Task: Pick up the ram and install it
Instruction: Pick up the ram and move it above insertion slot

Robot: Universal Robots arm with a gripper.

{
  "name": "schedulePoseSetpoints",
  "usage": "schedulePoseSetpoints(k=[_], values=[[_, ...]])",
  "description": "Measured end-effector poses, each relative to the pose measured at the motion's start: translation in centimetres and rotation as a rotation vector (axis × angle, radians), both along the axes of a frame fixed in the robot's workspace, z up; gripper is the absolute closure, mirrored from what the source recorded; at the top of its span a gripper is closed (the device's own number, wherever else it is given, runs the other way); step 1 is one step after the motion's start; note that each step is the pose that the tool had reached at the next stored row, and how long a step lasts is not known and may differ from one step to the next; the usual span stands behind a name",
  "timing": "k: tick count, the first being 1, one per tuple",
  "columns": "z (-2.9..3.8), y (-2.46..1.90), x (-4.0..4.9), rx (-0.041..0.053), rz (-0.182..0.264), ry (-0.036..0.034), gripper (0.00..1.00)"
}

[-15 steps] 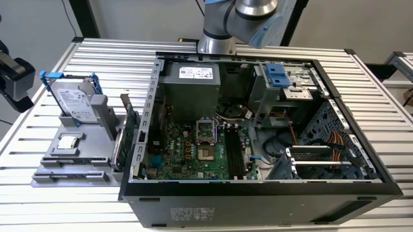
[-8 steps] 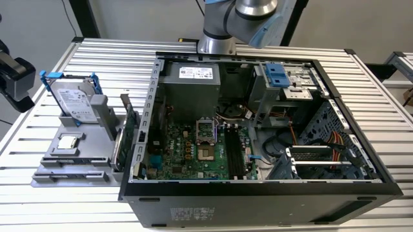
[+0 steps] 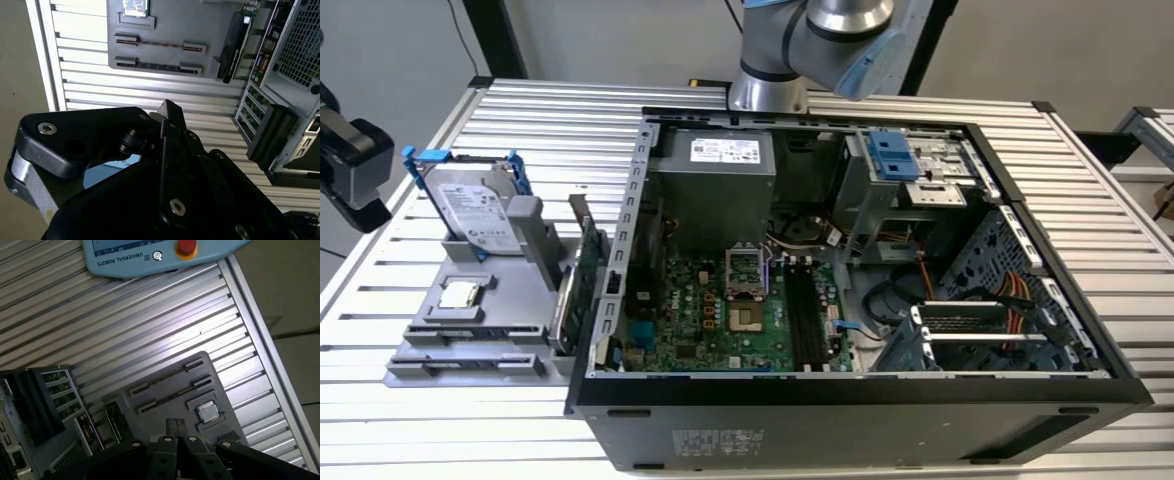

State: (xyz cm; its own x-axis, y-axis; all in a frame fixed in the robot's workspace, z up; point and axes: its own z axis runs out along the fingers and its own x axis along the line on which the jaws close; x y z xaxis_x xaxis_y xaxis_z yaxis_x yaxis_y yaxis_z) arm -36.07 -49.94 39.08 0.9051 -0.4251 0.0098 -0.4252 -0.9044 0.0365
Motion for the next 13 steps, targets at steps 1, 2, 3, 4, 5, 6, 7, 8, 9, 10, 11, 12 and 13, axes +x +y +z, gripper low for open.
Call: schedulePoseSetpoints(k=[1,2,3,4,5,6,7,8,9,10,11,12,13], values=[[0.0,0.0,0.0,0.0,0.0,0.0,1.0],[0.0,0.0,0.0,0.0,0.001,0.0,1.0],[0.0,0.0,0.0,0.0,0.002,0.0001,1.0],[0.0,0.0,0.0,0.0,0.005,0.0,1.0],[0.0,0.0,0.0,0.0,0.008,0.0,1.0],[0.0,0.0,0.0,0.0,0.013,0.0001,1.0],[0.0,0.0,0.0,0.0,0.018,0.0001,1.0],[0.0,0.0,0.0,0.0,0.023,0.0001,1.0],[0.0,0.0,0.0,0.0,0.029,0.0,1.0],[0.0,0.0,0.0,0.0,0.035,0.0001,1.0],[0.0,0.0,0.0,0.0,0.041,0.0001,1.0],[0.0,0.0,0.0,0.0,0.046,0.0,1.0],[-0.01,0.0,0.0,0.0001,0.052,-0.0001,1.0]])
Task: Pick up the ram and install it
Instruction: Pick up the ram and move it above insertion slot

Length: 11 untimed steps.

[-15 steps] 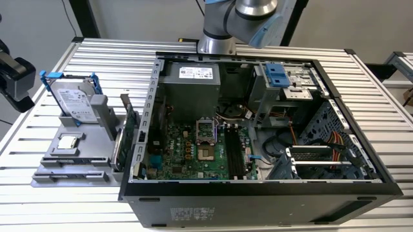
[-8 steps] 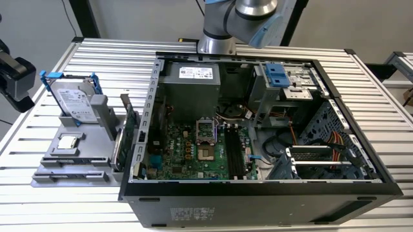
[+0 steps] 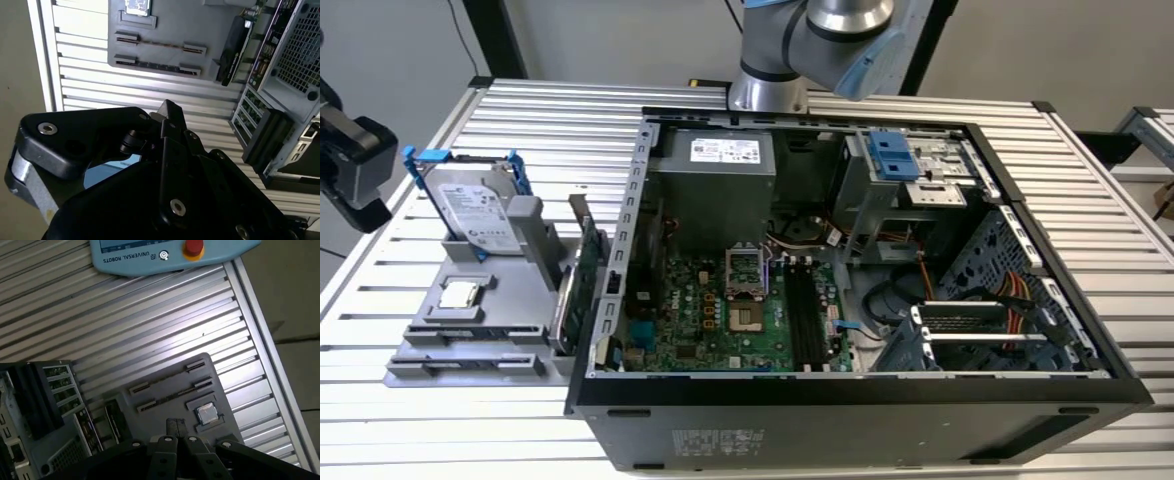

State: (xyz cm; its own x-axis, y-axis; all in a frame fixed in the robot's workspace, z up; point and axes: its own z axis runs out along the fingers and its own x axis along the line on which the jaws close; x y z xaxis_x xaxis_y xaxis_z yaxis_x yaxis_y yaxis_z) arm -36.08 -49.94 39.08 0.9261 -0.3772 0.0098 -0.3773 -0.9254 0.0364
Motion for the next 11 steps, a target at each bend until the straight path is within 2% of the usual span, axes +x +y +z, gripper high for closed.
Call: schedulePoseSetpoints(k=[6,7,11], values=[[0.0,0.0,0.0,0.0,0.027,0.0001,1.0],[0.01,0.0,0.0,-0.0001,0.023,0.0,1.0],[-0.03,0.01,0.0,-0.0001,-0.038,0.0,1.0]])
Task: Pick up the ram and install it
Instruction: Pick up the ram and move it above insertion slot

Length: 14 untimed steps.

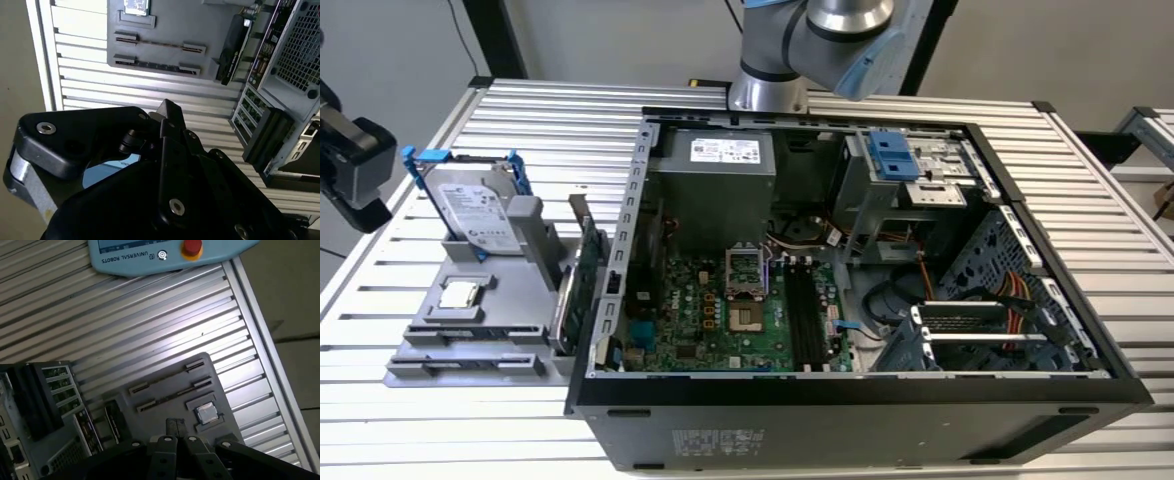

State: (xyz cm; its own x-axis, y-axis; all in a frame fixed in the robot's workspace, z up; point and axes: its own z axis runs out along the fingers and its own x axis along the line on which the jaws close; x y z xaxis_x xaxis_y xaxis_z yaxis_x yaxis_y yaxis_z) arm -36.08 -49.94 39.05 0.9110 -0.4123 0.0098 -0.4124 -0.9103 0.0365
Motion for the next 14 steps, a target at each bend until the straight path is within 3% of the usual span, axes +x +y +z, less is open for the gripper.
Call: schedulePoseSetpoints(k=[14], values=[[-0.15,0.0,0.0,0.0,-0.252,0.0001,1.0]])
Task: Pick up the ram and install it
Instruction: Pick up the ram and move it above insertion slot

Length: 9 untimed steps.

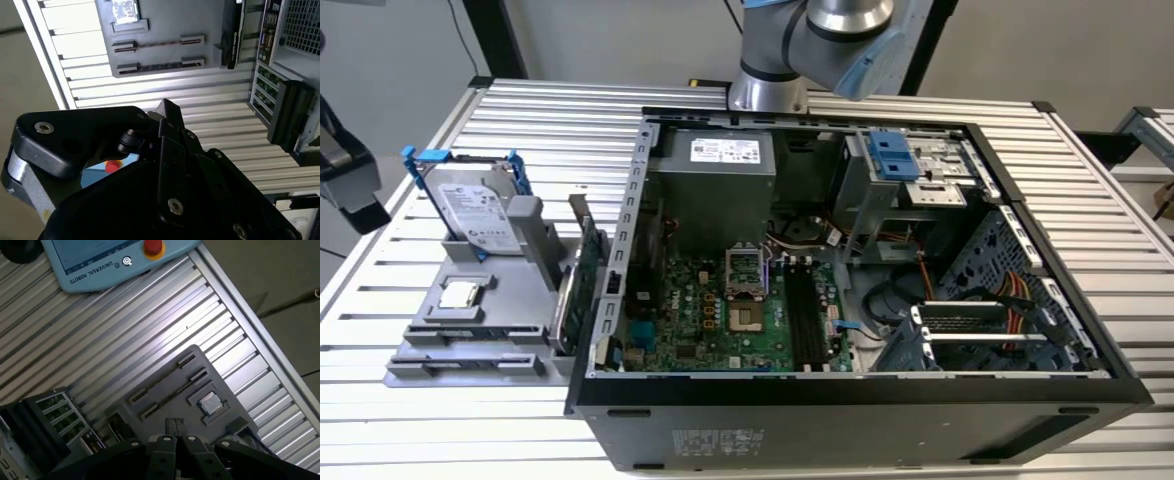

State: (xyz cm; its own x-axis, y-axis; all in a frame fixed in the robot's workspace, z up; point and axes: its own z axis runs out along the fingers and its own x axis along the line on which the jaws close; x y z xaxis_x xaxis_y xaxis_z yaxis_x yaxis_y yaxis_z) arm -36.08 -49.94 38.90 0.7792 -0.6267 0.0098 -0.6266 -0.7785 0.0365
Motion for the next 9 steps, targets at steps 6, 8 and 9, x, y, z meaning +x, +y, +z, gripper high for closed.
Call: schedulePoseSetpoints(k=[6,8,9], values=[[-0.03,0.0,0.0,-0.0001,-0.11,0.0,1.0],[-0.04,0.0,0.0,0.0,-0.142,0.0,1.0],[-0.04,0.0,0.0,-0.0001,-0.157,0.0,1.0]])
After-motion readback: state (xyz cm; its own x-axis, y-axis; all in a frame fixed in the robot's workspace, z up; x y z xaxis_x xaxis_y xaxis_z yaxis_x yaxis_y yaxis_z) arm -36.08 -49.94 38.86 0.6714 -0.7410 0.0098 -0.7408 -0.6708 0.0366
